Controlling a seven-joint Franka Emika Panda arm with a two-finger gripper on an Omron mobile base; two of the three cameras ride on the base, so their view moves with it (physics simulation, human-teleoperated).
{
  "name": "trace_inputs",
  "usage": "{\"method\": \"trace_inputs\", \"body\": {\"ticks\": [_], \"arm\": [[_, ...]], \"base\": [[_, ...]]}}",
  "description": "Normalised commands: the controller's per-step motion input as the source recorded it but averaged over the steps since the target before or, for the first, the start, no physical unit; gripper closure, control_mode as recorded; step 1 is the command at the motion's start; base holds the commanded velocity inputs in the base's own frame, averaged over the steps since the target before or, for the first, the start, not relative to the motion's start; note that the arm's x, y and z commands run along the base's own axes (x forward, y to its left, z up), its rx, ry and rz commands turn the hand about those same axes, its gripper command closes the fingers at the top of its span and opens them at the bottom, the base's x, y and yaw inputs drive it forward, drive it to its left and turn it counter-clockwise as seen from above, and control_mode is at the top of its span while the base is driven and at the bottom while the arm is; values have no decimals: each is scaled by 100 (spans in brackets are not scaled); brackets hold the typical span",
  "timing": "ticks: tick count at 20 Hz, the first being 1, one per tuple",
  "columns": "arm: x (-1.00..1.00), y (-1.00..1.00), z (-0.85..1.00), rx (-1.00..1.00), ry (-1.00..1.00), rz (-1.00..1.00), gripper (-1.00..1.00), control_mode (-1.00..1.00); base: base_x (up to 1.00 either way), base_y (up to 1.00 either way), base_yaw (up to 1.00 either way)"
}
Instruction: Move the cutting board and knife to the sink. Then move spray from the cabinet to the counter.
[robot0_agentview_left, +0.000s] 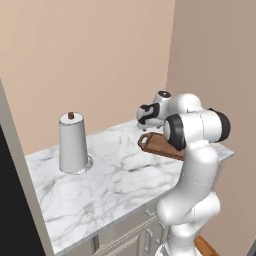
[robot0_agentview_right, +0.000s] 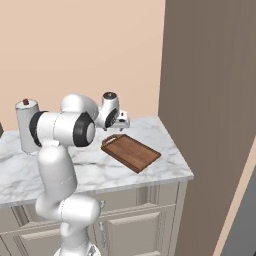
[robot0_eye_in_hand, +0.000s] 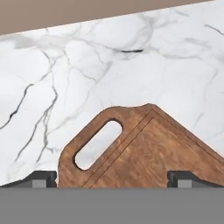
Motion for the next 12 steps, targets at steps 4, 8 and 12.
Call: {"method": "trace_inputs", "body": {"ticks": [4, 8, 12], "arm": [[46, 0, -25, 0, 0, 0, -100, -100], [44, 0, -28, 0, 0, 0, -100, -100], [38, 0, -31, 0, 0, 0, -100, -100]], "base": [[0, 0, 0], [0, 0, 0], [0, 0, 0]]}}
